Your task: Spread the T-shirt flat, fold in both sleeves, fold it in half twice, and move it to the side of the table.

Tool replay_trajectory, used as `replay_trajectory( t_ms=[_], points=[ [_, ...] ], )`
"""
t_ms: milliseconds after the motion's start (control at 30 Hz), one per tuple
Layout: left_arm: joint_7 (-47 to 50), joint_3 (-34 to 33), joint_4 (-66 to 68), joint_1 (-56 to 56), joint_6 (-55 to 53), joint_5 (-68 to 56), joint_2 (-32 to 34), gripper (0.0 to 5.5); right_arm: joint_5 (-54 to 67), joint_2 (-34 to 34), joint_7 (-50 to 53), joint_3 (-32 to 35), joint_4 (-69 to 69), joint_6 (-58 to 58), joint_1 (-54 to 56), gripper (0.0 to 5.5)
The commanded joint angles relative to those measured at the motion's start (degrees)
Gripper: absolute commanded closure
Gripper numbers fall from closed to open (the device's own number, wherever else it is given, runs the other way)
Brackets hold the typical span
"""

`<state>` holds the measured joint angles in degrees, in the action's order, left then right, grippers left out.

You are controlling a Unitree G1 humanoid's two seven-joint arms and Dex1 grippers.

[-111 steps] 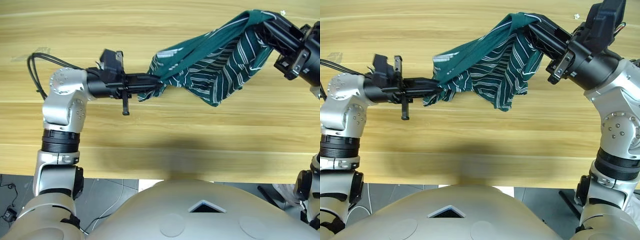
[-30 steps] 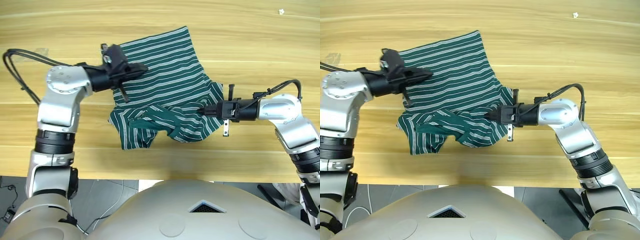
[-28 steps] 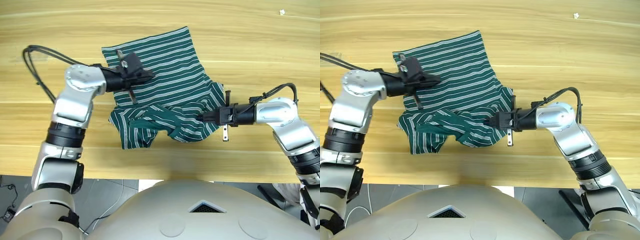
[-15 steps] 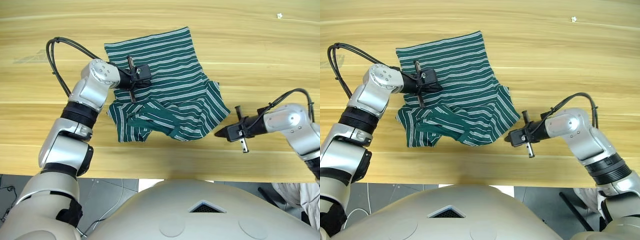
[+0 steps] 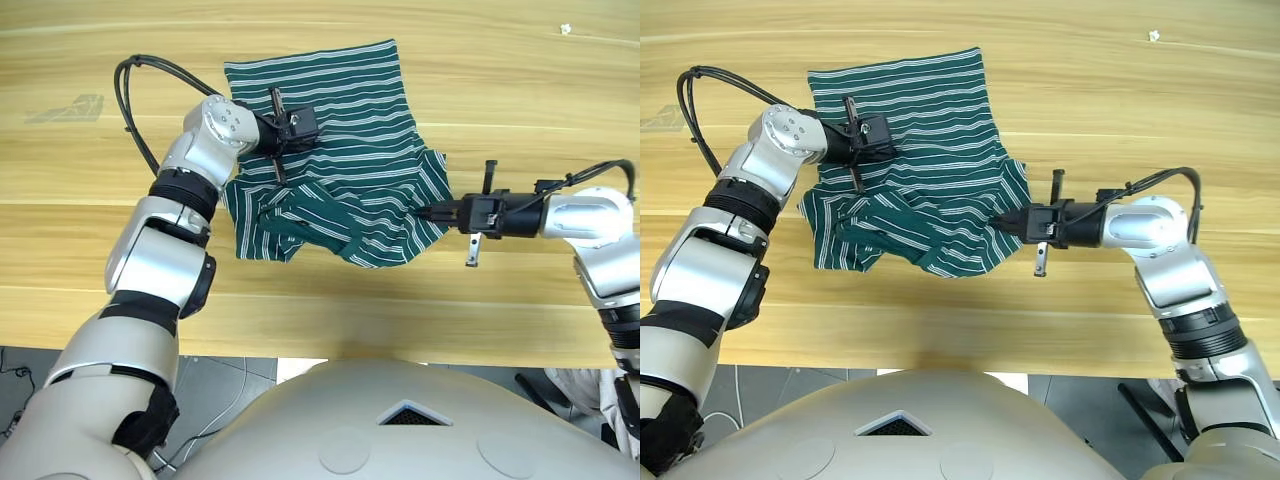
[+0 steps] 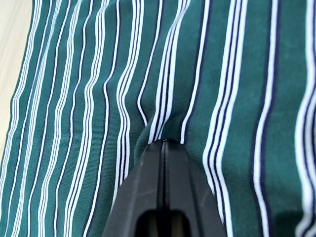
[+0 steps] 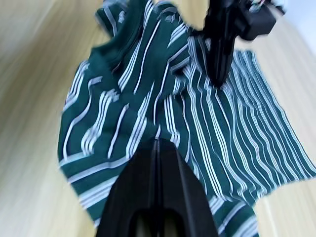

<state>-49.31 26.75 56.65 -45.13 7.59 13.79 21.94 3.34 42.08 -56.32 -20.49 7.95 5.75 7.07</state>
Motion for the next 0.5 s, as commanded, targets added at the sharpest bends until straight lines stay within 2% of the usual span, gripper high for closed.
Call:
replay_trajectory(
  t_ms=[33, 200, 267, 367, 500],
  points=[
    [-1.67, -0.04, 1.33, 1.27, -0.55, 1.29, -0.70, 5.47, -6.02, -4.54, 1.33, -4.38, -6.18, -0.35, 3.17, 5.50],
    [-2.33, -1.21, 0.81, 1.17, -0.55, 1.03, -1.06, 5.47, -14.48, -8.09, 1.16, -11.02, -15.77, 0.52, 5.41, 5.50],
    [-2.08, -1.15, 1.40, 0.88, -0.60, 1.48, -1.55, 5.47, -17.68, -7.57, 0.50, -13.41, -18.05, 0.87, 5.19, 5.50],
    [-0.23, -0.75, 3.29, 0.01, 0.01, 2.73, -2.00, 5.47, -18.06, -1.62, -4.76, -14.29, -16.14, 1.24, 3.05, 5.50],
    [4.61, 0.33, 8.52, -2.96, 0.71, 5.31, -4.78, 5.47, -15.57, 9.90, -11.21, -12.14, -12.04, 3.97, -0.77, 5.50]
  ],
)
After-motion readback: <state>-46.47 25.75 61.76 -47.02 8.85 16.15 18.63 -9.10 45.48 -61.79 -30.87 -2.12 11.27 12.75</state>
